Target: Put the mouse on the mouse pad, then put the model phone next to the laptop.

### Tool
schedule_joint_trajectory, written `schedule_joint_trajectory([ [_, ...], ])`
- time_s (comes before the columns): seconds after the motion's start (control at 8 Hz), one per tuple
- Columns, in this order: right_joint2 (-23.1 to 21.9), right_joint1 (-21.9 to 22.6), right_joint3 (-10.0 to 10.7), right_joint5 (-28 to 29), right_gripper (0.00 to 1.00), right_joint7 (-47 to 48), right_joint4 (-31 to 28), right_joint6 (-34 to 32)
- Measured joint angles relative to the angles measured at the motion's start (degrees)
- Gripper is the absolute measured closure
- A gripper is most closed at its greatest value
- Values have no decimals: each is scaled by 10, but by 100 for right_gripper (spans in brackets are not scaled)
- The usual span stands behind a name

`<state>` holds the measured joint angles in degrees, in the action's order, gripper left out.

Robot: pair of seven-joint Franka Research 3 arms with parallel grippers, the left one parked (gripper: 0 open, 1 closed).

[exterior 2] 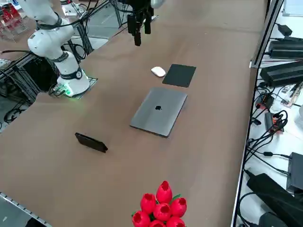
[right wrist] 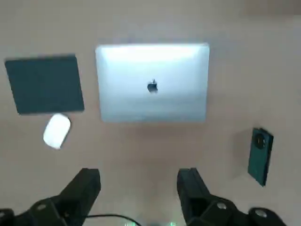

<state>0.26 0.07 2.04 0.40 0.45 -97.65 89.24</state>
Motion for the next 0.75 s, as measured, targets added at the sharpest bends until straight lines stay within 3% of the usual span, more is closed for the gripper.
schedule_joint_trajectory([
  [0.38, 41, 2, -1, 11, 0, 4, -8, -133],
  [0.62, 68, 4, -3, 89, 0, 102, -48, -123],
  [0.75, 72, 8, -5, 121, 0, 157, -83, -75],
])
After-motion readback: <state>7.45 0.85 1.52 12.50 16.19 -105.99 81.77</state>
